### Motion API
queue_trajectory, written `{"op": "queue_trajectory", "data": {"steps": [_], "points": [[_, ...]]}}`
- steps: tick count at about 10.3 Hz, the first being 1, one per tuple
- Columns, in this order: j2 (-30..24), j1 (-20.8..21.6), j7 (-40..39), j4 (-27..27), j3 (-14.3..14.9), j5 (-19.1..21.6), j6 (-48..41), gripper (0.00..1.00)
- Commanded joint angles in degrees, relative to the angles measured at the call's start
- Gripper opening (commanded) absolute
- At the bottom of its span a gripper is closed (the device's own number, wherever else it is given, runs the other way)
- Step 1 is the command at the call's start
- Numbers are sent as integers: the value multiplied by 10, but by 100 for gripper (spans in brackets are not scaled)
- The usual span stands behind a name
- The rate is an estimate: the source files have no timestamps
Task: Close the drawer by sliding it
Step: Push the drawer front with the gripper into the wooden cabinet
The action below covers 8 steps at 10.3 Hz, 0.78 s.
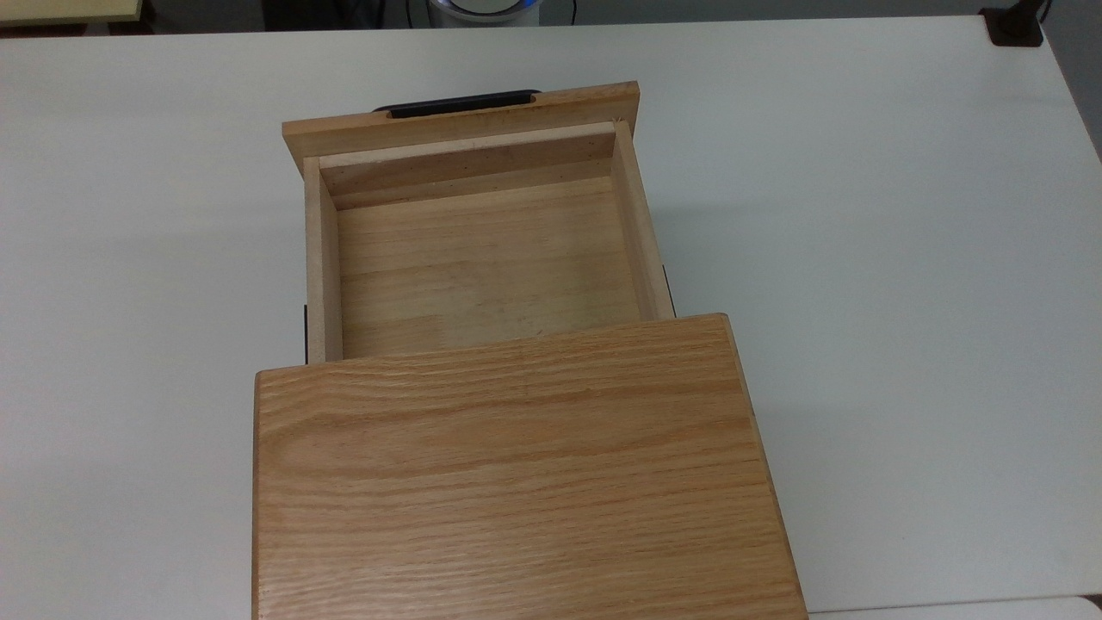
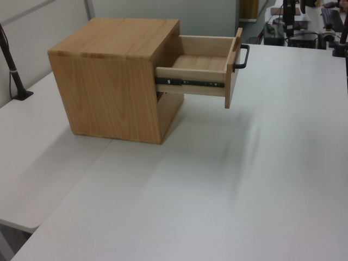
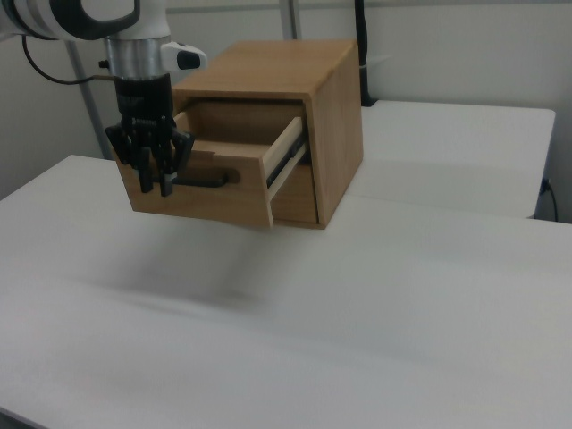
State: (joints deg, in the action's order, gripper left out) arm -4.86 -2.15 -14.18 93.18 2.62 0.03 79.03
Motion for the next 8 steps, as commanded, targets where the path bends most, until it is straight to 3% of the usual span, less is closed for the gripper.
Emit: {"op": "queue_trajectory", "data": {"steps": [1, 8], "points": [[18, 28, -5, -12, -11, 7, -6, 2], [104, 80, 19, -15, -11, -11, 171, 2]]}}
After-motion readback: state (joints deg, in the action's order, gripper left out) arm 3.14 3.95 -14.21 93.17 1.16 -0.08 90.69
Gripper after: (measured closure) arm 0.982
